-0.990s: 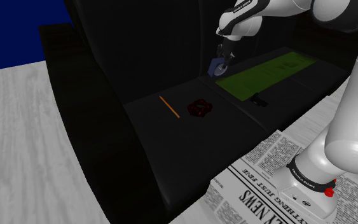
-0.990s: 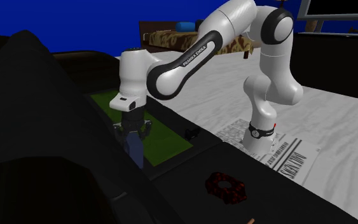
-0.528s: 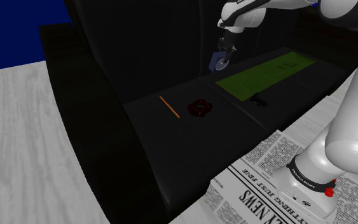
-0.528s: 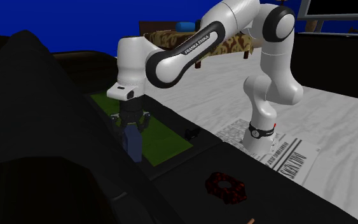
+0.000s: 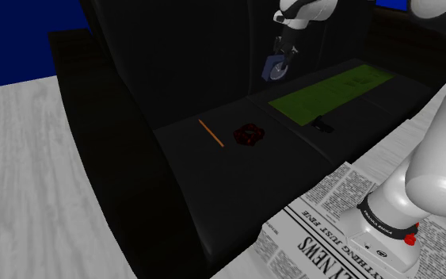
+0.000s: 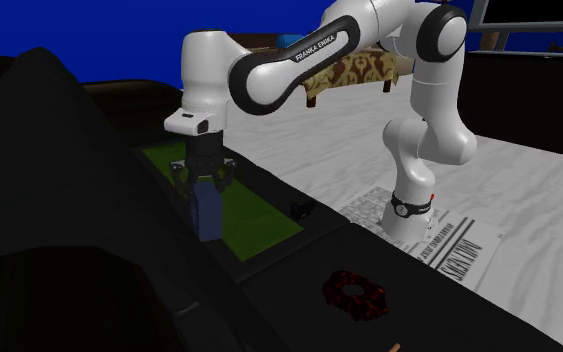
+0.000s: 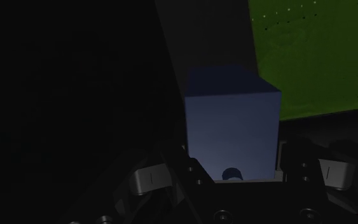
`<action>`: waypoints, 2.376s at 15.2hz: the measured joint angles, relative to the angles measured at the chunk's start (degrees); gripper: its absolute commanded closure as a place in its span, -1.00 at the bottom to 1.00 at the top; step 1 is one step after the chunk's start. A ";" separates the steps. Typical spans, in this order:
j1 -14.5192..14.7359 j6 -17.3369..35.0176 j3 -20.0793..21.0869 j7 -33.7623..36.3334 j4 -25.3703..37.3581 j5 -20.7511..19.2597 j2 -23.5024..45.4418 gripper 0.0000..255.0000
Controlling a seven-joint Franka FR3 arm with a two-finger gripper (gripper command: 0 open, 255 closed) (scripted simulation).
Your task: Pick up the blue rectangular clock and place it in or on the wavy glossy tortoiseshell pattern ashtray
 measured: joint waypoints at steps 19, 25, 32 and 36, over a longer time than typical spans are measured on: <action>9.64 0.33 6.61 21.59 -20.55 -13.70 -23.03 1.00; 12.01 -0.05 12.24 31.09 -27.54 -16.30 -30.31 1.00; 15.06 -1.71 19.25 41.25 -32.14 -16.57 -36.00 1.00; 15.27 0.69 19.73 42.21 -34.44 -16.62 -35.83 1.00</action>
